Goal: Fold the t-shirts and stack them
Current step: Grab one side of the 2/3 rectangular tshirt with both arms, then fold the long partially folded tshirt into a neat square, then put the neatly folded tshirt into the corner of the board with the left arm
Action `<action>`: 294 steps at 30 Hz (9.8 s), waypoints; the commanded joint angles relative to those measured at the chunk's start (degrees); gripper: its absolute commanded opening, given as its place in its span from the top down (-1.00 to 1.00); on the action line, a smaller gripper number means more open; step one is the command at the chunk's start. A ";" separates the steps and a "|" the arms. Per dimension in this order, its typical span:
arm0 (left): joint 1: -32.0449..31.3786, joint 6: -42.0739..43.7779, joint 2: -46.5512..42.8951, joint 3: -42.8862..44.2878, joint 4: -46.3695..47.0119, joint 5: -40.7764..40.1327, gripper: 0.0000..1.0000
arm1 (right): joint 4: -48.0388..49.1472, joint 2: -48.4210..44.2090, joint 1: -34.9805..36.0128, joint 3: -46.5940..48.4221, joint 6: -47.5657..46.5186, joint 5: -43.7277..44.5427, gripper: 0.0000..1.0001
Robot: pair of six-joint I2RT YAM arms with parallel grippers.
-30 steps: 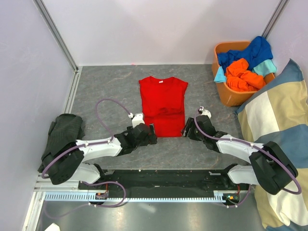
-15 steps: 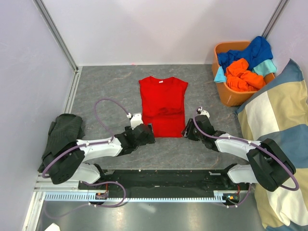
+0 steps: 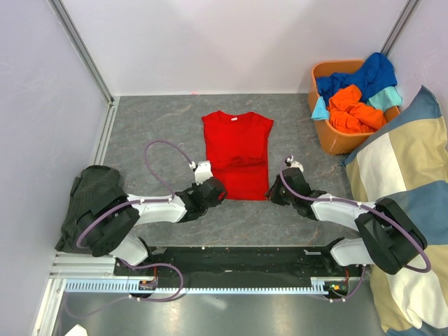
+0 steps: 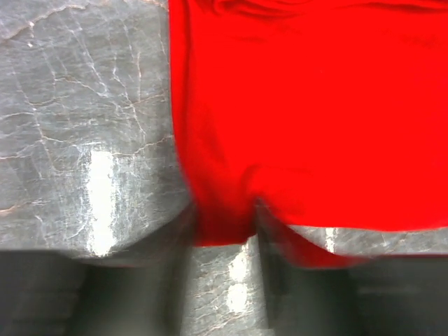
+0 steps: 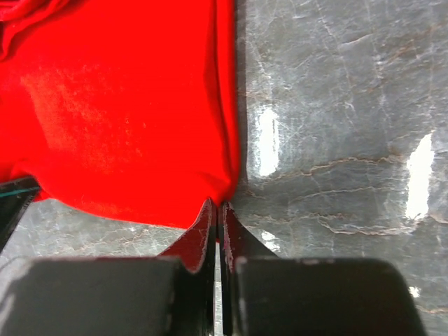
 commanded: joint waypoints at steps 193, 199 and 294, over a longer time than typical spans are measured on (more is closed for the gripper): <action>24.78 3.85 7.89 8.97 4.02 13.67 -1.00 | -28.31 3.65 8.46 24.57 -9.83 6.65 -0.96; 24.96 -0.19 2.25 0.36 4.88 19.99 -1.00 | -26.91 6.02 7.15 25.19 -12.12 8.15 -0.96; 57.74 51.39 54.72 92.01 -29.13 20.97 0.96 | -18.55 16.74 5.83 20.36 -12.38 -4.06 -0.96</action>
